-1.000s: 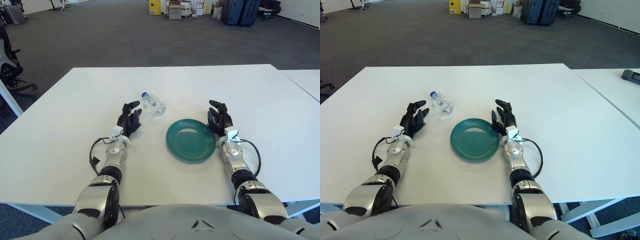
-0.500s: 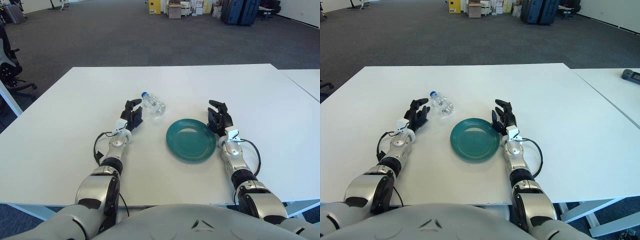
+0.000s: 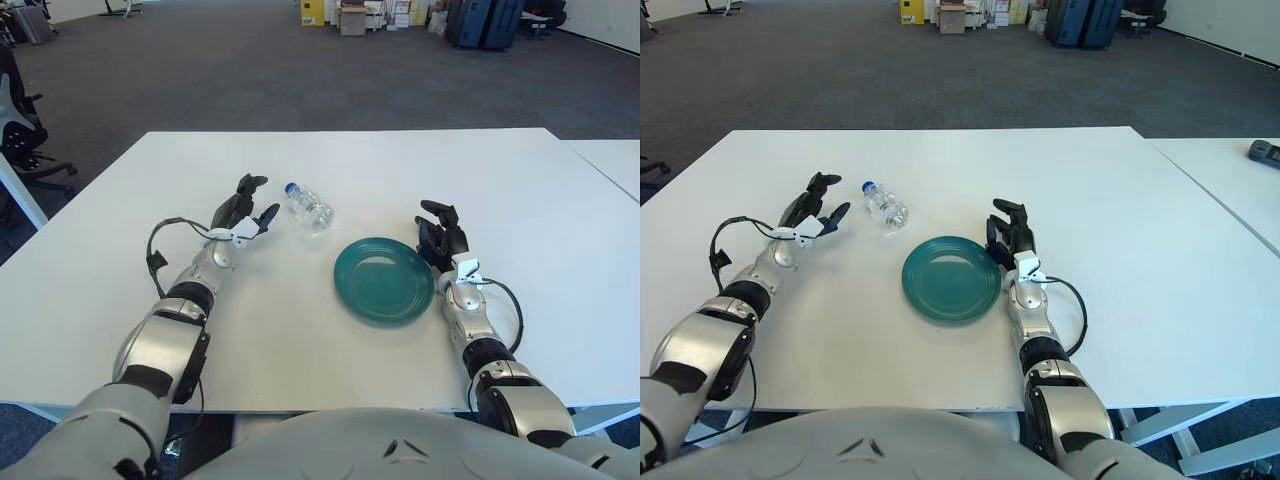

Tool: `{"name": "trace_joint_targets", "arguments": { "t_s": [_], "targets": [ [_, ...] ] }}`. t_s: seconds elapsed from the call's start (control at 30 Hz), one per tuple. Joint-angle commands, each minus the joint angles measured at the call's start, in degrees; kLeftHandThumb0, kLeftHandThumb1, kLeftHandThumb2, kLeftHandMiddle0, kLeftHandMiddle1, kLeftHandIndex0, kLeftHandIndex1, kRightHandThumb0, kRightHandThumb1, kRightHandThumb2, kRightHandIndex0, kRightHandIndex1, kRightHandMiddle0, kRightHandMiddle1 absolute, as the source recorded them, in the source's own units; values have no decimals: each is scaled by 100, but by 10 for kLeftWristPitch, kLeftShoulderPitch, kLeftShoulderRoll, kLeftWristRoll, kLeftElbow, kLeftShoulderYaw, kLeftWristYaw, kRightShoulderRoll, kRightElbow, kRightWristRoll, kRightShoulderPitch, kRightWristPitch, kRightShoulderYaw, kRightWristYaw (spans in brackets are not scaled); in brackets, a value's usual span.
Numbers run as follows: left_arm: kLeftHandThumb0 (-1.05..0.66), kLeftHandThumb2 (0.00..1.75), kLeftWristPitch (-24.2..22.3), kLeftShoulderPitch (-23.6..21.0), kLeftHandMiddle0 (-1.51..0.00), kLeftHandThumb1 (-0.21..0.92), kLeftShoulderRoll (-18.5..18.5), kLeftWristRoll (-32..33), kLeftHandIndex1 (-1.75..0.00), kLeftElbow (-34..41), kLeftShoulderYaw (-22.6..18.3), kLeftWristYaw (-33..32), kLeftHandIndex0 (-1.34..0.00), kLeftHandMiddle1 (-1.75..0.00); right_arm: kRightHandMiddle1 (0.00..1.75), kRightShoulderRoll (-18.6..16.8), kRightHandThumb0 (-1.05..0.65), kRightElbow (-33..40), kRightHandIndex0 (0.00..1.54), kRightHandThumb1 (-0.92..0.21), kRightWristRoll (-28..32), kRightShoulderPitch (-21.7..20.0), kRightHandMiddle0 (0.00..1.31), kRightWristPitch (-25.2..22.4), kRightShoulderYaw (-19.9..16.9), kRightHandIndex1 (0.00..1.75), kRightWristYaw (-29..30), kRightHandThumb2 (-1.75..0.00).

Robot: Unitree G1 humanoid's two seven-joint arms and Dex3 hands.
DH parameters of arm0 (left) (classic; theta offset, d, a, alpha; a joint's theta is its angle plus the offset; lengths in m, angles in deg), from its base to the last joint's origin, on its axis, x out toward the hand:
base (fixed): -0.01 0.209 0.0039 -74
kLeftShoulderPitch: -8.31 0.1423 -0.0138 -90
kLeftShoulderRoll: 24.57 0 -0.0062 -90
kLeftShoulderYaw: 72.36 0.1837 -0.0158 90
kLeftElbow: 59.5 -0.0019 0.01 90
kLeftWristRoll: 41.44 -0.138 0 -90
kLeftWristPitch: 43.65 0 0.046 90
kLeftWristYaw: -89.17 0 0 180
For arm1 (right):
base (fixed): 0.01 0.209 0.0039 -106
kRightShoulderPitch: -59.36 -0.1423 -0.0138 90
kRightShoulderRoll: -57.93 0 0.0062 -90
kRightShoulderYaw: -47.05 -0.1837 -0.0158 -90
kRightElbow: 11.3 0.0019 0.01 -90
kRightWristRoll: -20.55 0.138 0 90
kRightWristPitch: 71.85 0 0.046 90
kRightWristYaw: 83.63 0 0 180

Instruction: Put the bottle into the plate.

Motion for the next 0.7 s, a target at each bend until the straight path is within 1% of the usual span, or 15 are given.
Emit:
{"name": "trace_joint_targets", "arguments": {
  "t_s": [0.0,0.03,0.13,0.23,0.33,0.4,0.53,0.67],
  "targets": [
    [-102,28,16,-39,-16,92,12,-40,-40,-7,36,-17,0,-5,104,-16,-74,-36,38,-92,6,40,0,-4,0,52,-5,-72],
    [-102,27,16,-47,-15,92,17,-56,-37,-11,50,-26,0,-5,104,-16,-74,-36,38,-92,7,39,0,-3,0,53,-7,-72],
    [-104,24,14,-64,-6,92,26,-92,-17,-23,82,-51,0,-2,107,-17,-74,-36,37,-92,9,39,0,0,-1,59,-11,-71],
    [-105,23,11,-75,-2,92,30,-119,-6,-32,107,-72,0,-1,108,-18,-74,-35,36,-92,10,40,0,1,-2,60,-14,-71],
    [-105,22,8,-84,-1,92,33,-145,-2,-38,132,-92,0,0,108,-19,-75,-34,36,-92,10,41,0,3,-3,62,-14,-71],
    [-105,22,7,-89,0,92,35,-166,-1,-39,153,-117,0,0,109,-19,-75,-32,36,-92,11,42,0,4,-4,62,-15,-70],
    [-105,24,5,-97,0,92,36,-190,0,-44,176,-149,0,0,110,-20,-75,-32,36,-92,12,41,0,3,-6,63,-19,-70],
    [-105,27,-12,-113,0,92,34,-230,0,-48,214,-191,0,0,110,-20,-75,-30,37,-92,15,41,0,4,-8,64,-26,-69]
  ]
}}
